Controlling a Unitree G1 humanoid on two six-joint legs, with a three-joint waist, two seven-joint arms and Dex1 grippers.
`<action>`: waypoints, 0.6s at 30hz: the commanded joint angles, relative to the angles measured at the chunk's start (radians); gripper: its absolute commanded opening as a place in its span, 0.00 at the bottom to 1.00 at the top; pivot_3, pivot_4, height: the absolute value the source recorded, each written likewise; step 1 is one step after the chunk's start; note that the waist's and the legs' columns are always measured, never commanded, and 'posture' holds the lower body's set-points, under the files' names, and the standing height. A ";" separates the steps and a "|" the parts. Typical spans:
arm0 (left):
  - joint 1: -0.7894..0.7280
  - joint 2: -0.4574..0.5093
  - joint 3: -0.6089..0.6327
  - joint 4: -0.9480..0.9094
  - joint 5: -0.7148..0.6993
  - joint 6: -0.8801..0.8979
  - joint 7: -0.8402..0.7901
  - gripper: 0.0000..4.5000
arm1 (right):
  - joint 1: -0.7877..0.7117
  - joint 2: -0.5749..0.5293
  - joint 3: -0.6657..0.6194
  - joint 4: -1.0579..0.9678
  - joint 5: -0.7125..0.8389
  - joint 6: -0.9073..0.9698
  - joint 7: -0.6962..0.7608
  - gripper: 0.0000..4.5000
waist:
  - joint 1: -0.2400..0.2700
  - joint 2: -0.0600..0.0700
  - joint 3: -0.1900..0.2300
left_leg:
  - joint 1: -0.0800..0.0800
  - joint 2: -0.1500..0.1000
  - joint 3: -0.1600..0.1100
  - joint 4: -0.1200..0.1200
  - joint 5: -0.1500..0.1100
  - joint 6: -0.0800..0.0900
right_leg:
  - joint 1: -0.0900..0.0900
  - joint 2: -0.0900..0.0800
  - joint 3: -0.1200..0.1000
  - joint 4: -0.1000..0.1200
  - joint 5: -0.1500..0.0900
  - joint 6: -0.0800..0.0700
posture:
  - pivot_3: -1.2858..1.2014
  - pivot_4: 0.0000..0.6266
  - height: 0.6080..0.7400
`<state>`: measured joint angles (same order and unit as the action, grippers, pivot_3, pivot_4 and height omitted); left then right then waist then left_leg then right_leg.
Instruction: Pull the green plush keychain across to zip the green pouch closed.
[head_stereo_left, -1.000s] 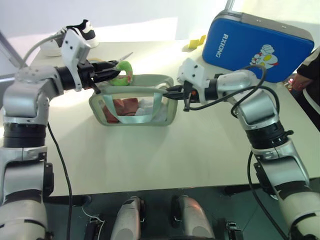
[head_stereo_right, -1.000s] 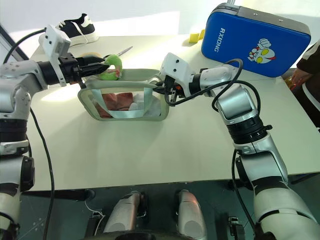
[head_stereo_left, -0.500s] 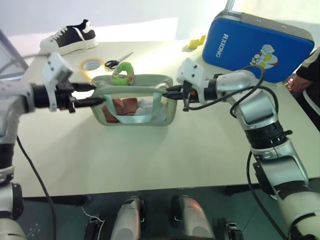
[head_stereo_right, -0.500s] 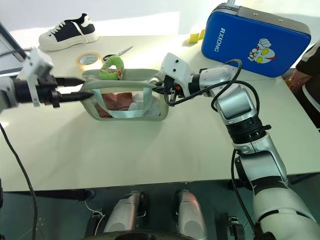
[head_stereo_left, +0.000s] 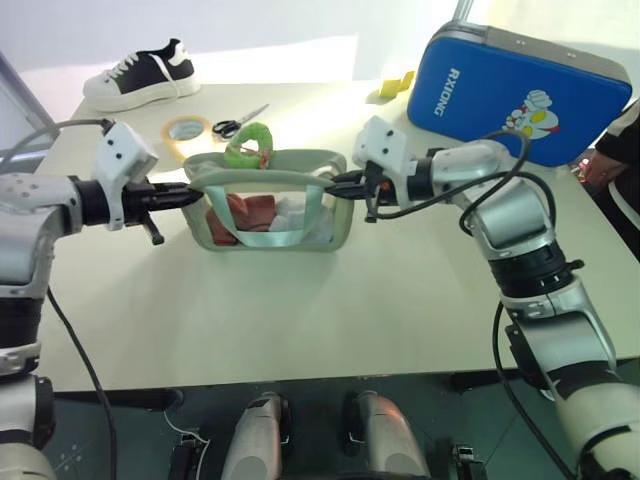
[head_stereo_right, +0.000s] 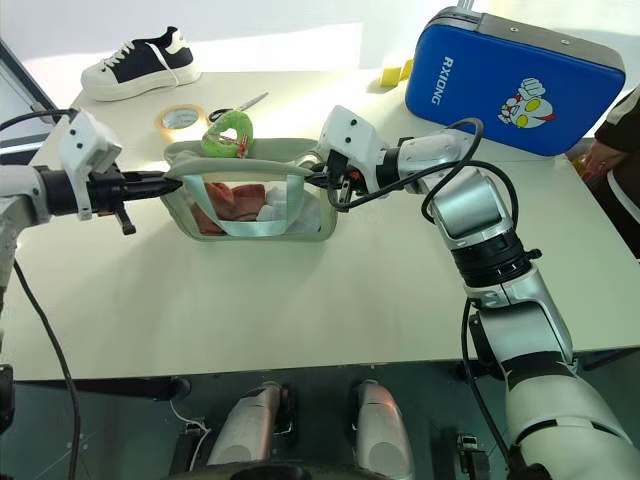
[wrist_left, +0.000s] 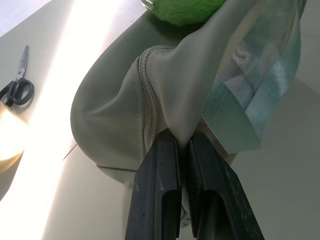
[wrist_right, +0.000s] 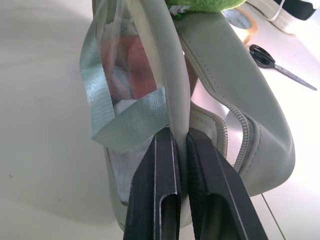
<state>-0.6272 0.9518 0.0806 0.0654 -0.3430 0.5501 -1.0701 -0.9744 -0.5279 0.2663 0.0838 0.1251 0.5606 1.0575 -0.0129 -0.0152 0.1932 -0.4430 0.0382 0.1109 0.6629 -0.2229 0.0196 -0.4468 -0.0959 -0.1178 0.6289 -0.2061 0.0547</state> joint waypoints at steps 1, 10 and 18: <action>-0.023 -0.006 -0.006 -0.002 0.018 -0.032 0.006 0.00 | -0.042 -0.007 -0.008 -0.025 0.041 0.036 0.055 0.36 | 0.000 0.000 0.000 | 0.000 0.000 0.000 0.000 0.000 0.000 | 0.000 0.000 0.000 0.000 0.000 0.000 | 0.52 0.24 1.00; -0.027 -0.012 -0.019 -0.004 0.027 -0.054 -0.006 0.00 | -0.346 0.074 -0.220 0.270 0.274 0.248 0.109 0.68 | 0.000 0.001 0.001 | -0.001 0.000 0.000 0.000 0.000 0.000 | 0.000 -0.001 0.000 0.000 0.001 0.001 | 0.52 0.24 1.00; -0.049 -0.024 -0.025 0.002 0.030 -0.054 -0.014 0.00 | -0.533 0.307 -0.204 0.780 0.108 -0.028 -0.142 0.68 | 0.002 0.000 0.000 | -0.001 -0.001 0.000 -0.001 -0.001 -0.001 | -0.001 -0.001 -0.001 0.000 0.002 0.002 | 0.52 0.24 1.00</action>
<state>-0.6588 0.9287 0.0531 0.0777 -0.3138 0.5097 -1.0814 -1.4646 -0.2176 0.0729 0.8234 0.2531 0.5885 0.9353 -0.0106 -0.0148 0.1931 -0.4454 0.0364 0.1112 0.6623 -0.2233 0.0202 -0.4478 -0.0974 -0.1183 0.6283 -0.2043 0.0569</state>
